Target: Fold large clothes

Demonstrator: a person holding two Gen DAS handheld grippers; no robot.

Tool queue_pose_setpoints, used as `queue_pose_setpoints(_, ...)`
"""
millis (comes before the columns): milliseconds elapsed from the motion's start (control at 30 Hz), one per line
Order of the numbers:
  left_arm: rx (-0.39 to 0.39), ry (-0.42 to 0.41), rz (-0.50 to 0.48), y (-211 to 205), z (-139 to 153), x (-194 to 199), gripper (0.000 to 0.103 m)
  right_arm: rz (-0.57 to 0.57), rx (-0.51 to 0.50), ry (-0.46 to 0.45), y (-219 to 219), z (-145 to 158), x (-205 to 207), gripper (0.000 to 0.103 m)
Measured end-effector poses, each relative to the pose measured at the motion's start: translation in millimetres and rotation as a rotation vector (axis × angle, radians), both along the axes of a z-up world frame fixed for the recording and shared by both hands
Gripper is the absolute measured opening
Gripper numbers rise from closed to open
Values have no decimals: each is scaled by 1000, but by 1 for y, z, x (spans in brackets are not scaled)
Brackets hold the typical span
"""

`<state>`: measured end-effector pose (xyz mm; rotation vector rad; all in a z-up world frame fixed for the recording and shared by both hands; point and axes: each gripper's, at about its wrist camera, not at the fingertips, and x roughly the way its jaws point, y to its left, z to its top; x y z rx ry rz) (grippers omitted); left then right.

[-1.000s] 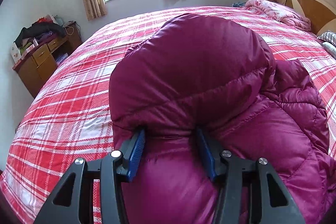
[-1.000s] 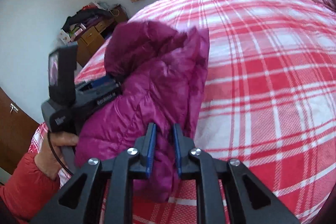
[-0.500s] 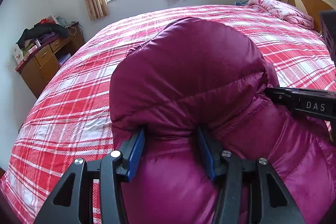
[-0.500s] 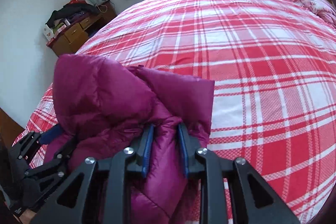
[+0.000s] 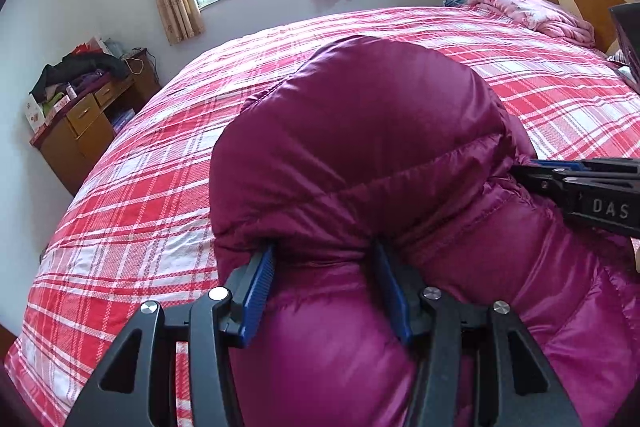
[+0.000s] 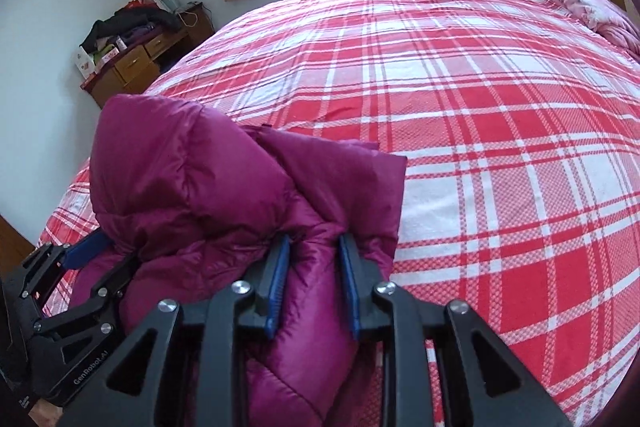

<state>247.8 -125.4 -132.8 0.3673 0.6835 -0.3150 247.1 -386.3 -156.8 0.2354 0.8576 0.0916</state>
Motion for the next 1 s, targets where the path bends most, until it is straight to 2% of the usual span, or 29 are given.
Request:
queue_pose_setpoints(67, -11, 11, -5, 11, 11, -8, 57, -14, -29, 17, -2, 9, -9, 30)
queue_pose_setpoints(133, -100, 24, -16, 34, 26, -16, 58, -29, -6, -36, -10, 23, -31, 32)
queue_pose_setpoints(200, -186, 39, -8, 60, 36, -18, 64, -42, 22, -90, -20, 34, -56, 47)
queue_pose_setpoints(267, -247, 71, 13, 81, 40, -12, 73, -71, 52, -135, -31, 42, -78, 77)
queue_pose_setpoints(367, -385, 164, 30, 103, 36, 5, 74, -85, 223, -173, -48, 43, -93, 81)
queue_pose_setpoints(433, -459, 255, 45, 105, 24, 17, 75, -87, 344, -145, -55, 35, -86, 87)
queue_pose_setpoints(500, -518, 334, 42, 100, 9, 23, 75, -99, 374, -97, -53, 21, -73, 87)
queue_pose_setpoints(567, -586, 367, 34, 95, -3, 23, 75, -79, 366, -65, -46, 8, -62, 87)
queue_pose_setpoints(600, -605, 365, 33, 93, -7, 23, 75, -60, 372, -51, -42, 1, -57, 87)
queue_pose_setpoints(667, -586, 343, 27, 84, -12, 20, 81, -38, 396, -20, -35, -16, -49, 89)
queue_pose_setpoints(700, -562, 340, 14, 78, -16, 20, 81, -39, 379, -49, -33, -19, -51, 89)
queue_pose_setpoints(767, -546, 338, -1, 72, -20, 23, 82, -27, 335, -54, -26, -17, -51, 90)
queue_pose_setpoints(833, -567, 353, -6, 75, -23, 28, 83, -21, 314, -51, -24, -18, -48, 91)
queue_pose_setpoints(1000, -575, 332, -28, 75, -24, 26, 83, -4, 232, -35, -10, -15, -40, 91)
